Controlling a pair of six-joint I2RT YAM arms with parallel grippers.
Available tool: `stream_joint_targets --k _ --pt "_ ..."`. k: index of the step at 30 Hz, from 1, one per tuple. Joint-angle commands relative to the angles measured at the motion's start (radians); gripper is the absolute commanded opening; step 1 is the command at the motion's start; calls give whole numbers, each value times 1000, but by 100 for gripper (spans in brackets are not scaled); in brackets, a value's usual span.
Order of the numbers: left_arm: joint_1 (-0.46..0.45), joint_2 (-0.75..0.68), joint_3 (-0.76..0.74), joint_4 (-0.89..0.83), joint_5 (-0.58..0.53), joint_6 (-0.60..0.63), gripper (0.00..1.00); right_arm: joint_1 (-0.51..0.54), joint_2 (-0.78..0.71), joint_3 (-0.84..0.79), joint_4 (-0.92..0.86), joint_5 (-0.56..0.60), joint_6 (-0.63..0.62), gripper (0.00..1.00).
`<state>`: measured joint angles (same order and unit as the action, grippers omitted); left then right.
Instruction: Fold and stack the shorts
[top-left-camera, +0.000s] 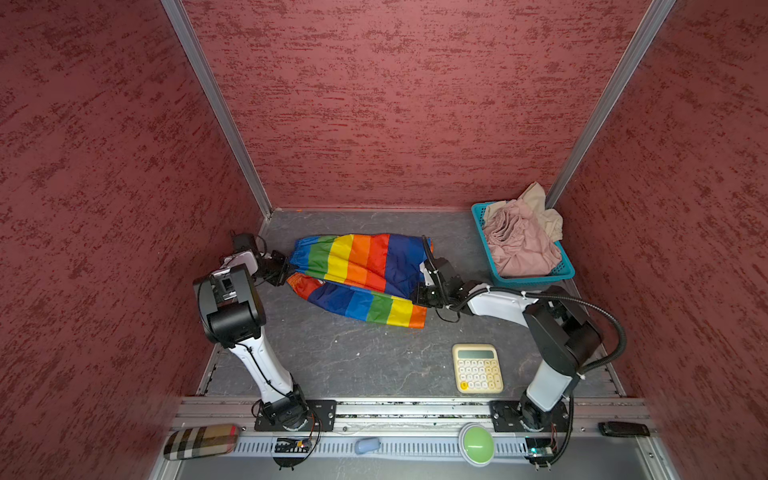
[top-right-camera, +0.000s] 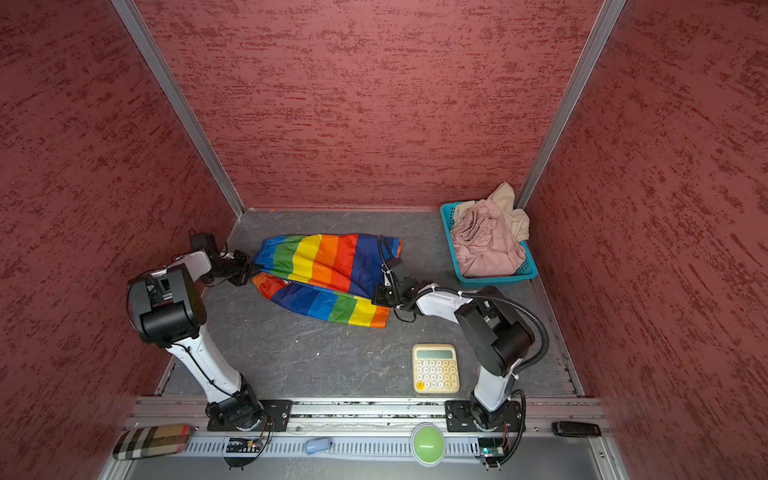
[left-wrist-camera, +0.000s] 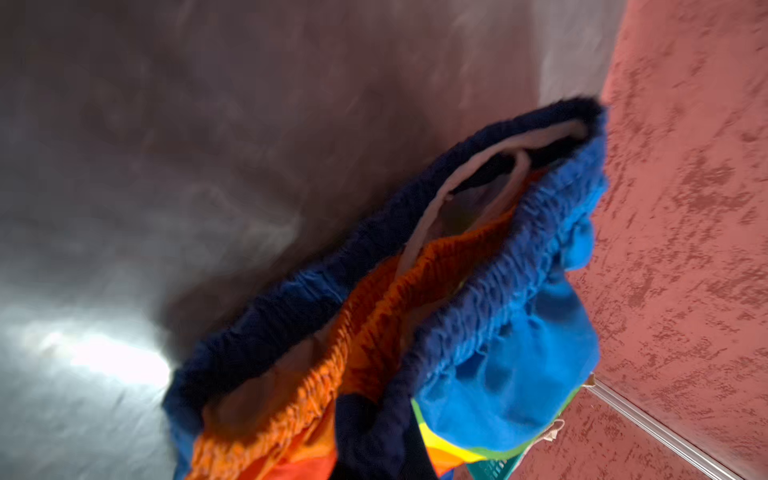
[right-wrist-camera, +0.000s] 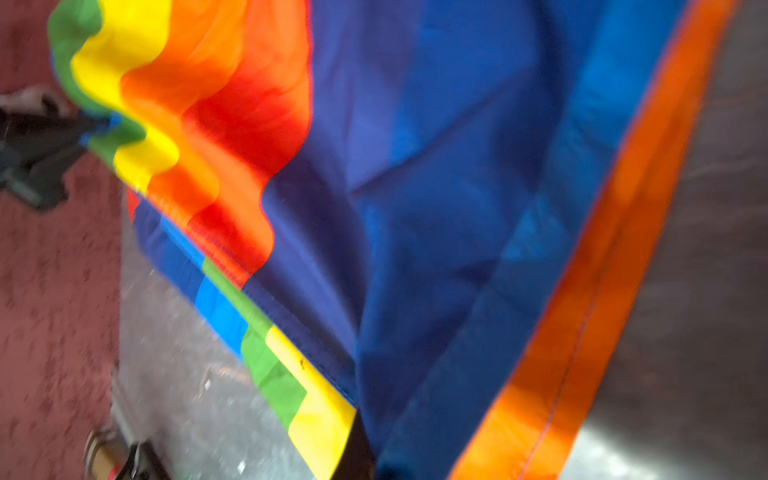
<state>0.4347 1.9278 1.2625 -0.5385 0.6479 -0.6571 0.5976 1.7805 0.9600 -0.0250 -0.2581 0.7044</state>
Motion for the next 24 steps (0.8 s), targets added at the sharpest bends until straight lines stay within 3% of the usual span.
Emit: stream_joint_targets --k 1,5,9,12,15,19,24 --pt "8 -71 -45 52 -23 2 0 -115 48 32 -39 81 -37 0" --pt "-39 -108 -62 72 37 -23 0 -225 64 165 -125 75 -122 0" --pt "-88 -181 6 35 48 -32 0 -238 3 345 -281 114 -211 0" --pt "-84 -255 31 9 48 -51 0 -237 -101 377 -338 128 -225 0" --pt "-76 -335 2 -22 27 -38 0 -236 -208 315 -369 144 -227 0" --pt "-93 -407 -146 0 -1 -22 0 -224 -299 117 -314 123 -186 0" --pt "-74 -365 -299 38 -12 7 0 -160 -257 -79 -176 98 -108 0"
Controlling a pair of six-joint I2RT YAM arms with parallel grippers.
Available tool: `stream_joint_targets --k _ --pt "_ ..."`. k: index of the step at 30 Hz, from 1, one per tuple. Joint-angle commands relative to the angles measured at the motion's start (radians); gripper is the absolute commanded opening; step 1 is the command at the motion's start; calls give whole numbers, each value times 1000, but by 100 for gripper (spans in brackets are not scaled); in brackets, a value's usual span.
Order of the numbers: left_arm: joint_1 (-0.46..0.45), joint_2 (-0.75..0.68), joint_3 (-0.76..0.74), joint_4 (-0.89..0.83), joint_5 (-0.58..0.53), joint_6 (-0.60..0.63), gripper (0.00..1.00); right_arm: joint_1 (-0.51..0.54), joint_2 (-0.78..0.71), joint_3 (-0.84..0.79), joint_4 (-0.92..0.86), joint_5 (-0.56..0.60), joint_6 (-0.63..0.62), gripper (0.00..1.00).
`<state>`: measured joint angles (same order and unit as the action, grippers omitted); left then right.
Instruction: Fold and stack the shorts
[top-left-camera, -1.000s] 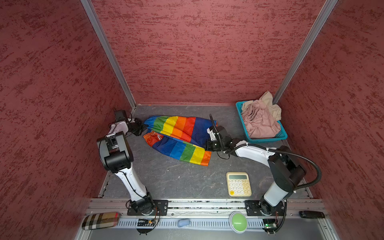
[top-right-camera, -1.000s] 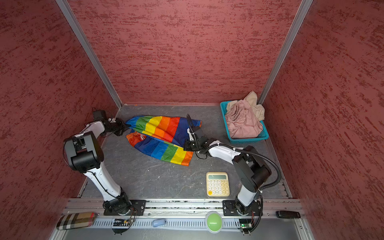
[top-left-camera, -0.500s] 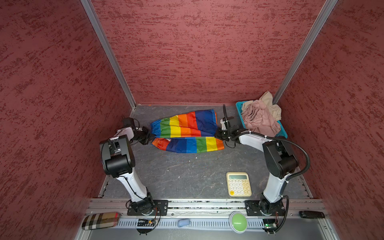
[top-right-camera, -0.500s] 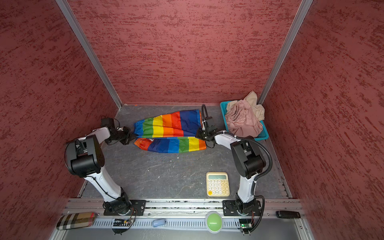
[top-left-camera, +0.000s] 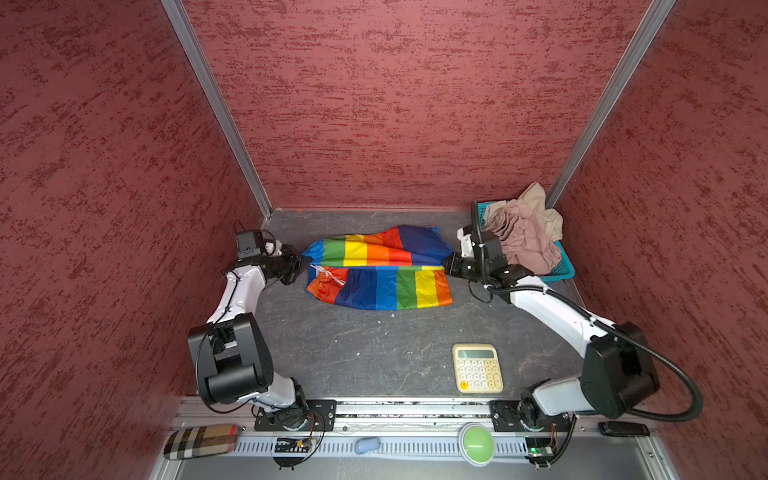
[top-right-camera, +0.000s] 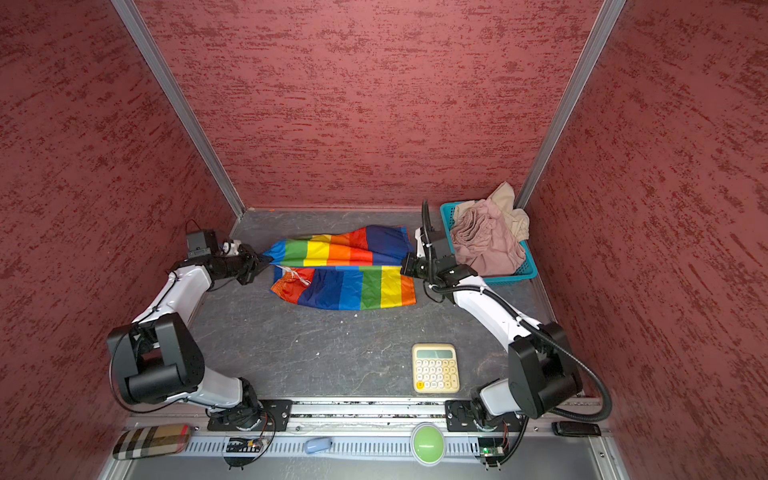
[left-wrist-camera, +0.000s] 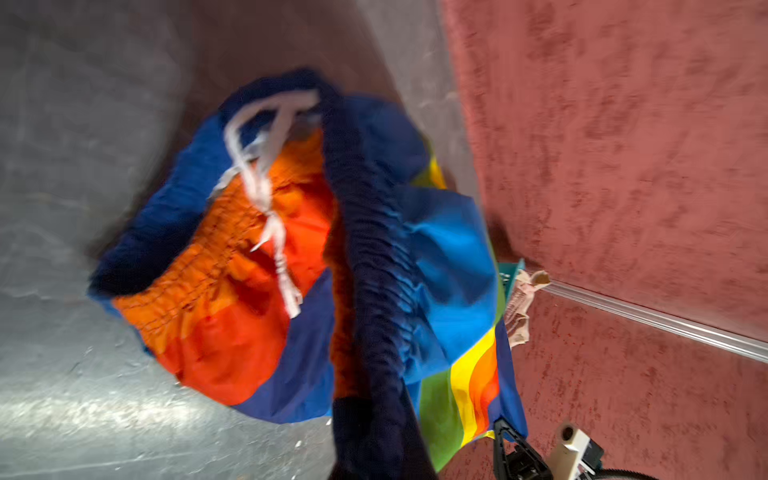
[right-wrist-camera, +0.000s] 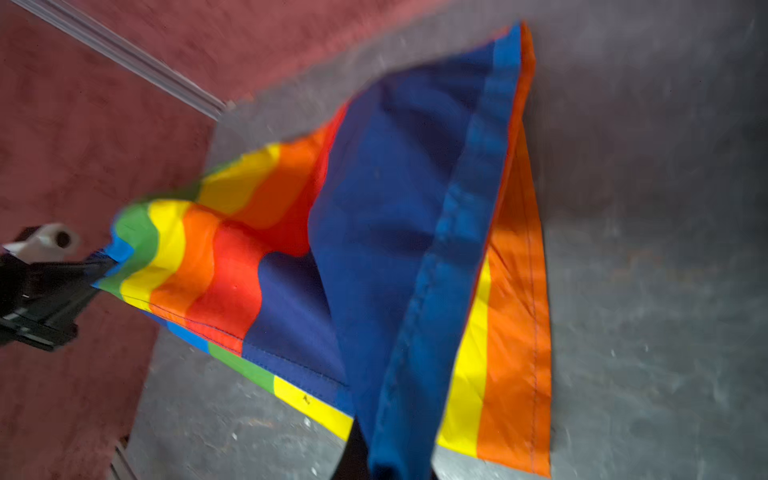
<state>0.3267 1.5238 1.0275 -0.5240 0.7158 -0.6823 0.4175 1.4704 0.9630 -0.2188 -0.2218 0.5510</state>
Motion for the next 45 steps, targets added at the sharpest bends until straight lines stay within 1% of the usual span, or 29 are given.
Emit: stream_joint_targets --k 1,3,6,9,13,15,18,21,25,28,30,34,36,40,45 --pt "35 42 -89 33 -83 41 0 31 69 -110 42 64 59 0" --pt "39 40 -122 32 -94 57 0 33 92 -158 91 55 91 0" --pt "60 30 -167 38 -79 62 0 37 109 -205 129 68 120 0" --pt "75 33 -177 27 -80 67 0 36 130 -223 144 83 129 0" --pt "70 55 -198 63 -71 37 0 36 182 -190 148 91 123 0" --pt "61 75 -198 84 -71 22 0 28 231 -146 150 89 116 0" --pt "71 103 -190 105 -75 2 0 6 284 -84 156 50 126 0" --pt "75 107 -164 88 -83 5 0 6 283 -47 166 38 132 0" --pt "75 74 -152 50 -98 27 0 5 272 -22 150 24 130 0" --pt "75 5 -162 44 -104 33 0 11 211 -16 131 15 126 0" --pt "74 -50 -149 37 -114 40 0 21 155 6 86 40 111 0" --pt "67 -64 -94 -27 -132 80 0 26 82 14 26 86 87 0" --pt "69 -52 -126 -2 -121 62 0 26 85 -25 38 86 91 0" --pt "68 -14 -210 52 -97 33 0 29 137 -118 127 57 126 0" --pt "84 34 -256 74 -79 26 0 30 211 -150 183 41 140 0"
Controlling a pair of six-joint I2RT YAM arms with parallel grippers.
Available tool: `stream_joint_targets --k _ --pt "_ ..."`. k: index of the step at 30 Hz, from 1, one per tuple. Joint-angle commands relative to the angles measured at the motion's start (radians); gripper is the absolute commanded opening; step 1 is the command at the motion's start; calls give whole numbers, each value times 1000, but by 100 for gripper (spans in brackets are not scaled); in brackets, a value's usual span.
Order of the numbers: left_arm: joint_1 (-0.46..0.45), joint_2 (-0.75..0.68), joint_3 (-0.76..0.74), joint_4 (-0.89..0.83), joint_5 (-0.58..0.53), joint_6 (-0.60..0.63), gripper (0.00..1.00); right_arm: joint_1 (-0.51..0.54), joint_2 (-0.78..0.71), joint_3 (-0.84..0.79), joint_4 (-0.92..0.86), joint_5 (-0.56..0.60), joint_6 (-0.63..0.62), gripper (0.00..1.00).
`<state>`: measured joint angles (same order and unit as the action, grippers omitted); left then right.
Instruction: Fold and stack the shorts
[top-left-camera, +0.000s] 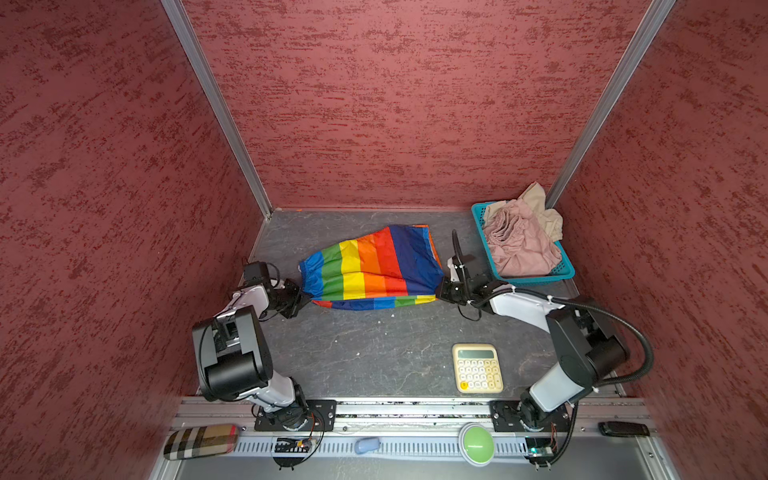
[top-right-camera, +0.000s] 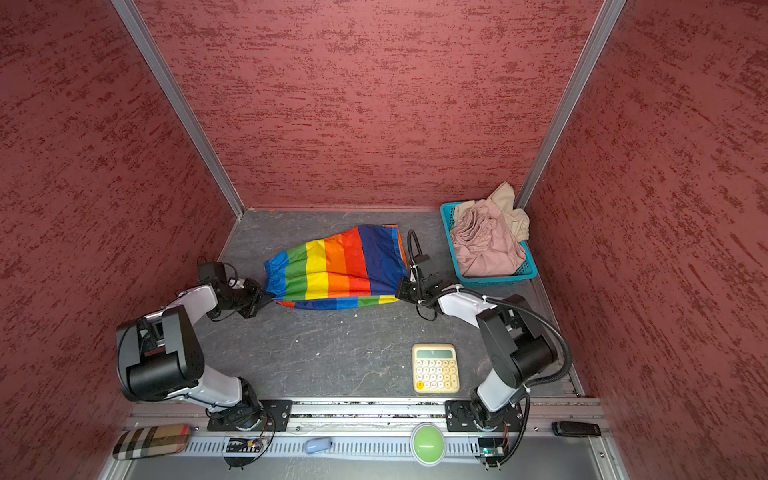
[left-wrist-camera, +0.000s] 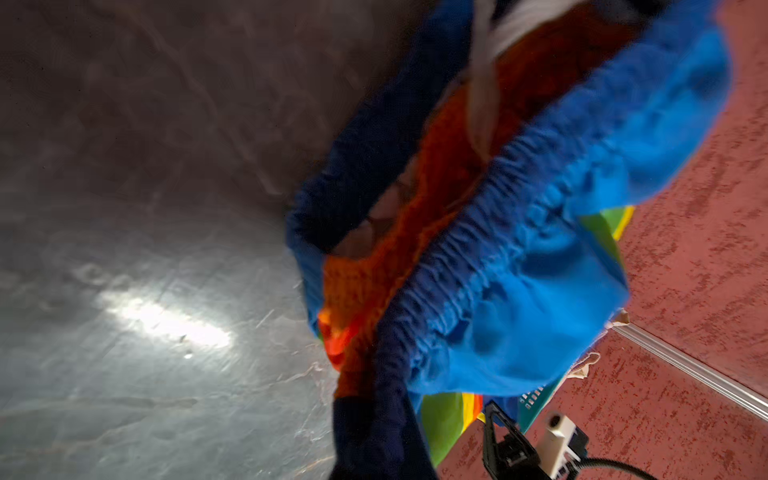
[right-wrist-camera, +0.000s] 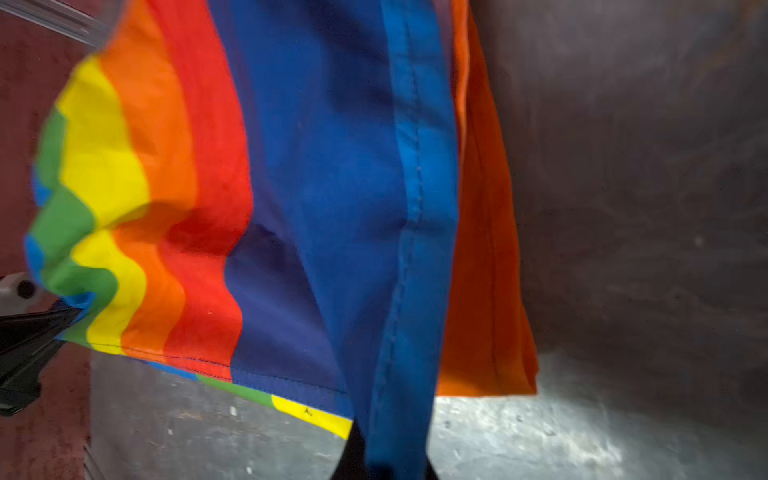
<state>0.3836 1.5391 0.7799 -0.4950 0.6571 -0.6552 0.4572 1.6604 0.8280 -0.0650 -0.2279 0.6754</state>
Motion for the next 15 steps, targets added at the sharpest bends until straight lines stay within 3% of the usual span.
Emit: stream_joint_targets --k 1,4,5,7,11,12,15 --pt "29 32 -7 48 -6 -3 0 -9 28 -19 38 44 18 0" --pt "30 38 2 51 5 -7 0 -8 44 -10 44 33 18 1" --pt "30 34 10 49 12 -5 9 -8 49 -3 41 27 14 7" --pt "28 14 38 27 26 1 38 -5 50 18 23 19 6 25" --pt "23 -81 114 -60 -27 35 77 19 -12 79 -57 36 -25 55" --pt "21 -103 140 -88 -75 51 99 25 -35 99 -88 48 -35 62" --pt "47 -116 199 -155 -193 81 99 29 -108 168 -184 78 -66 87"
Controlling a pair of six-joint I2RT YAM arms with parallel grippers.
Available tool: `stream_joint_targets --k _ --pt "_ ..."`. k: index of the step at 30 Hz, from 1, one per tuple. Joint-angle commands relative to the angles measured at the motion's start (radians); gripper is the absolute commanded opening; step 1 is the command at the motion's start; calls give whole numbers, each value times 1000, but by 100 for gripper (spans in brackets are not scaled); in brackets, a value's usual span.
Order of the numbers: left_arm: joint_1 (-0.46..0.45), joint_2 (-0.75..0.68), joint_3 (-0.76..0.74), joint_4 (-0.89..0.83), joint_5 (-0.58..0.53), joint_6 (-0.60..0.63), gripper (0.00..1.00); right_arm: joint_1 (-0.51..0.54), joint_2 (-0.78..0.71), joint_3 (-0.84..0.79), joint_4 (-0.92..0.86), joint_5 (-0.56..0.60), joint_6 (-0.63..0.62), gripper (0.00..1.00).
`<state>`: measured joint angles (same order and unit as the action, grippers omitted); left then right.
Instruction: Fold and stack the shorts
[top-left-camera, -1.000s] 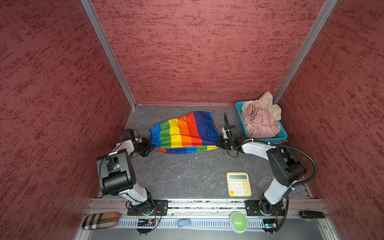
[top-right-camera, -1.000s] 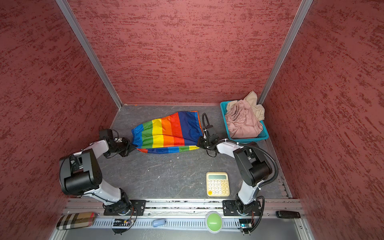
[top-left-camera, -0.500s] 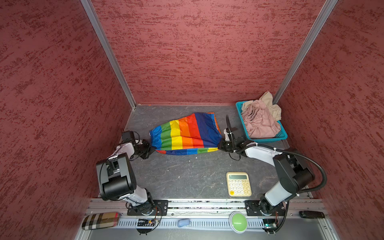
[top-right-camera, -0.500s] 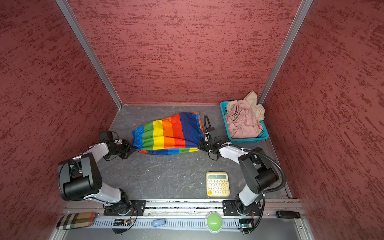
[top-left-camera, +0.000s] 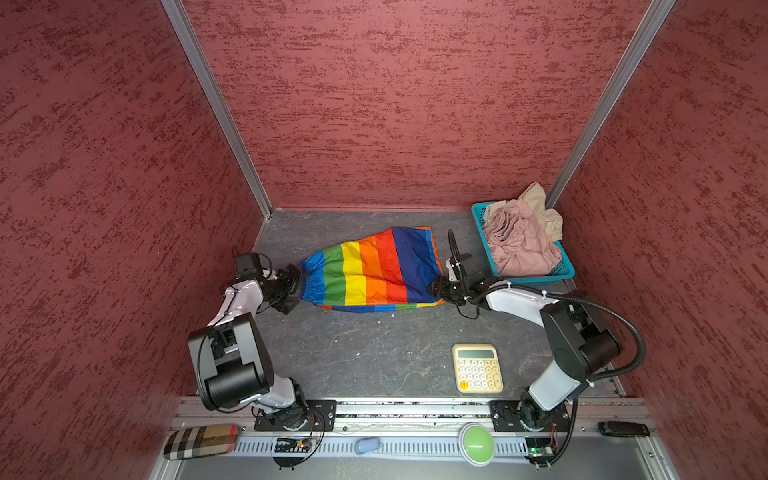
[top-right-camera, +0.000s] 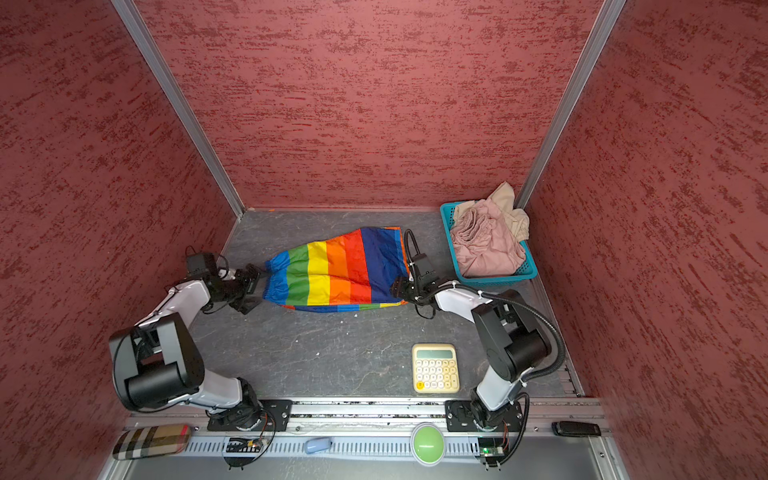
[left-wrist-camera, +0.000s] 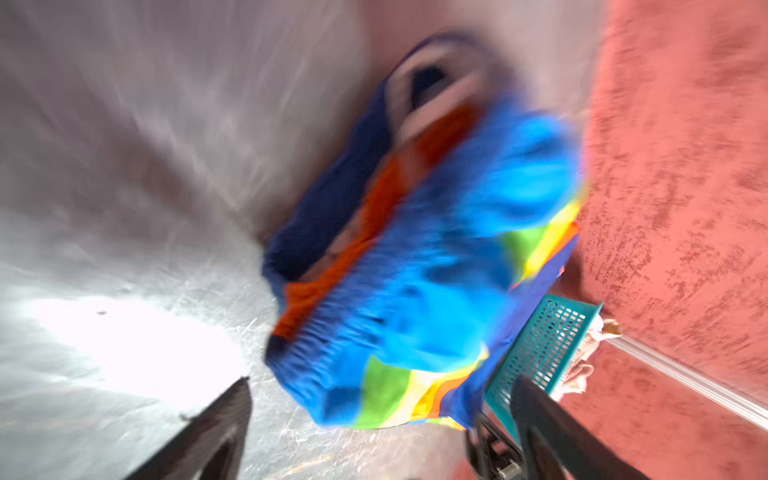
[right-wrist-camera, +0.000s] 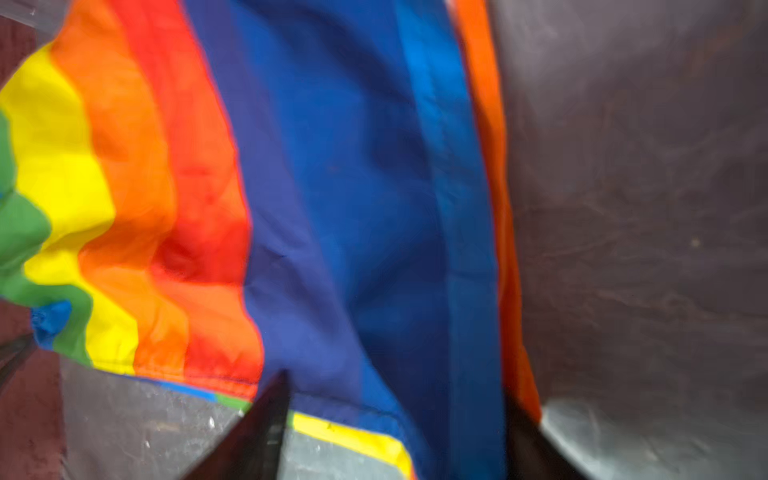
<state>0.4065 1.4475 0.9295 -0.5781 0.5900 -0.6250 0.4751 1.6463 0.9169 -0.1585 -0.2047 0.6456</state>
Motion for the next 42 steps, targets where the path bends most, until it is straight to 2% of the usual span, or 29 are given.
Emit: stream_joint_targets --k 1,3,6,8,10,13,16,19,24,31,36,42 --pt "41 -23 67 -90 -146 45 99 11 -118 106 -125 71 -50 95" --pt "49 -52 80 -62 -144 16 99 10 -148 167 -173 94 -78 99" --pt "-56 -74 119 60 -68 -62 99 10 -116 267 -148 57 -103 99" --pt "-176 2 179 124 5 -132 99 10 -36 325 -41 -62 -72 99" --pt "-286 115 235 171 69 -202 99 10 84 371 150 -206 12 99" --pt "-376 198 259 215 27 -209 99 8 290 499 316 -334 104 99" --pt "-359 247 249 195 11 -175 99 3 462 626 432 -419 186 99" --pt "-287 246 182 208 5 -144 99 -12 580 733 444 -447 187 99" --pt "-198 274 140 228 19 -98 99 -70 711 765 548 -498 246 99" --pt "-200 377 142 229 19 -70 100 -140 735 737 555 -494 211 99" --pt "-187 390 135 198 -33 -48 99 -184 723 701 522 -488 161 99" --pt "-182 316 223 125 -40 -28 99 -175 579 652 428 -478 56 99"
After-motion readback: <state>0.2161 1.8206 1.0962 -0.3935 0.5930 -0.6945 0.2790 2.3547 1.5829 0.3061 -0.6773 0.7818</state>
